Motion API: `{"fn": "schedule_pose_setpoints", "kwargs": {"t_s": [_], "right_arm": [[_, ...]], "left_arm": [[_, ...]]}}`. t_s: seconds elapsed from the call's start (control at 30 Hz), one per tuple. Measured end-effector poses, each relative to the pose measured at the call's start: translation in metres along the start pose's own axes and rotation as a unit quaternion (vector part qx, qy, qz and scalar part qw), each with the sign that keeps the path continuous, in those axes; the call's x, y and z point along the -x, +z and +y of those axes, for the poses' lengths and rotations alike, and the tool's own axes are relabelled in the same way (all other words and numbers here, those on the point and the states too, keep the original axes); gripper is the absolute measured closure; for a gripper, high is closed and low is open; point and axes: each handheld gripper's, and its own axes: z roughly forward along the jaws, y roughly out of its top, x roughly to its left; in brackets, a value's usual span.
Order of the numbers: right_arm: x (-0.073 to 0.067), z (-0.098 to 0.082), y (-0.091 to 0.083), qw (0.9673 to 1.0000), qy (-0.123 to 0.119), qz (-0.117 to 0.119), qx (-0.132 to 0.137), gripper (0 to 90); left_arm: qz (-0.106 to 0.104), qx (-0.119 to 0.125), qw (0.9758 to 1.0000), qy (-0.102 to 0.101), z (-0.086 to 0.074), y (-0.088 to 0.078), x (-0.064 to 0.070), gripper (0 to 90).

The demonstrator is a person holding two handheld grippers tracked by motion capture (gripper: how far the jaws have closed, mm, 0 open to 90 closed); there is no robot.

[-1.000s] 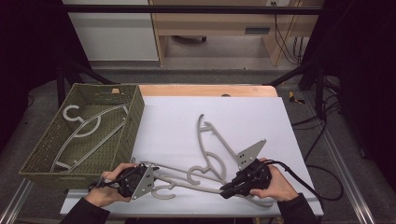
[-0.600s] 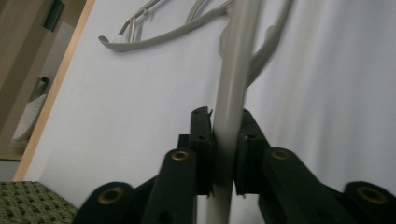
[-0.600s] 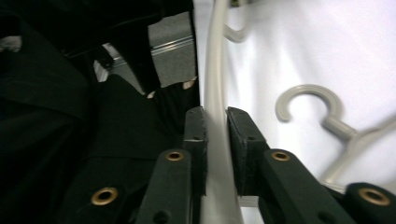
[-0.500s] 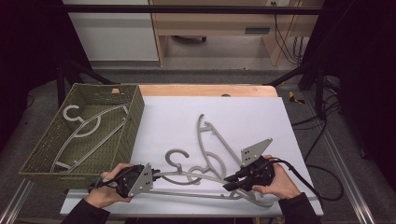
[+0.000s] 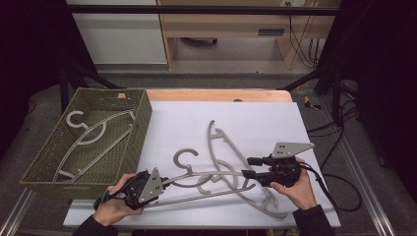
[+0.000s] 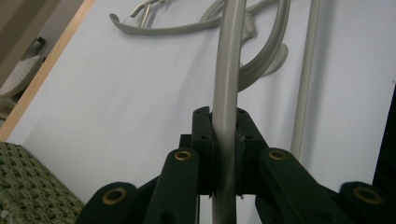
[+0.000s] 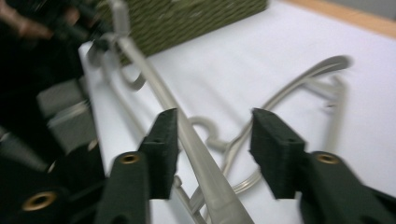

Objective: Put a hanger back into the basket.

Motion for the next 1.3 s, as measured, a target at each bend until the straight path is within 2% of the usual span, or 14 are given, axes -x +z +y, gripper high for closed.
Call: {"fn": "schedule_pose_setpoints", "kwargs": {"t_s": [0.03, 0.07, 0.1, 0.13, 0.3, 0.33, 0.6, 0.7, 0.9, 1.1, 1.13, 1.17, 1.2, 1.3], "right_arm": [[0.001, -0.001, -0.002, 0.9998, 0.006, -0.017, 0.010, 44.3], [0.001, -0.001, -0.002, 0.9998, 0.006, -0.017, 0.010, 44.3], [0.003, -0.003, -0.006, 0.9988, 0.018, -0.042, 0.020, 37.2], [0.004, -0.004, -0.007, 0.9981, 0.021, -0.053, 0.024, 34.7], [0.007, -0.009, -0.016, 0.9944, 0.038, -0.087, 0.045, 20.8], [0.007, -0.009, -0.018, 0.9934, 0.039, -0.097, 0.048, 18.0], [0.012, -0.021, -0.029, 0.9852, 0.048, -0.155, 0.056, 8.1], [0.013, -0.024, -0.031, 0.9840, 0.050, -0.161, 0.057, 7.9], [0.013, -0.026, -0.034, 0.9832, 0.053, -0.164, 0.059, 7.1], [0.013, -0.028, -0.034, 0.9824, 0.054, -0.171, 0.053, 6.6], [0.014, -0.029, -0.034, 0.9824, 0.054, -0.171, 0.053, 6.6], [0.014, -0.029, -0.034, 0.9824, 0.055, -0.170, 0.053, 6.6], [0.013, -0.029, -0.034, 0.9823, 0.055, -0.171, 0.053, 6.6], [0.013, -0.029, -0.034, 0.9823, 0.055, -0.171, 0.054, 6.5]], "left_arm": [[0.002, 0.000, 1.0000, -0.008, 0.001, 0.000, 0.000, 81.7], [0.002, 0.000, 1.0000, -0.008, 0.001, 0.000, 0.000, 81.7], [0.004, 0.000, 0.9999, -0.015, 0.002, 0.000, 0.000, 81.7], [0.009, -0.001, 0.9995, -0.029, 0.005, -0.001, 0.001, 81.7], [0.017, -0.004, 0.9983, -0.056, 0.008, -0.004, 0.000, 81.7], [0.022, -0.005, 0.9971, -0.073, 0.008, -0.005, -0.002, 81.7], [0.029, 0.009, 0.9913, -0.128, 0.011, -0.017, -0.011, 81.6], [0.033, 0.010, 0.9908, -0.131, 0.013, -0.022, -0.015, 81.6], [0.054, 0.030, 0.9855, -0.158, 0.025, -0.046, -0.031, 81.6], [0.073, 0.047, 0.9818, -0.169, 0.033, -0.066, -0.050, 81.6], [0.084, 0.044, 0.9812, -0.168, 0.034, -0.075, -0.059, 81.6], [0.084, 0.044, 0.9812, -0.168, 0.034, -0.075, -0.059, 81.6], [0.092, 0.049, 0.9792, -0.174, 0.033, -0.082, -0.067, 81.6], [0.104, 0.052, 0.9773, -0.177, 0.030, -0.093, -0.079, 81.6]]}}
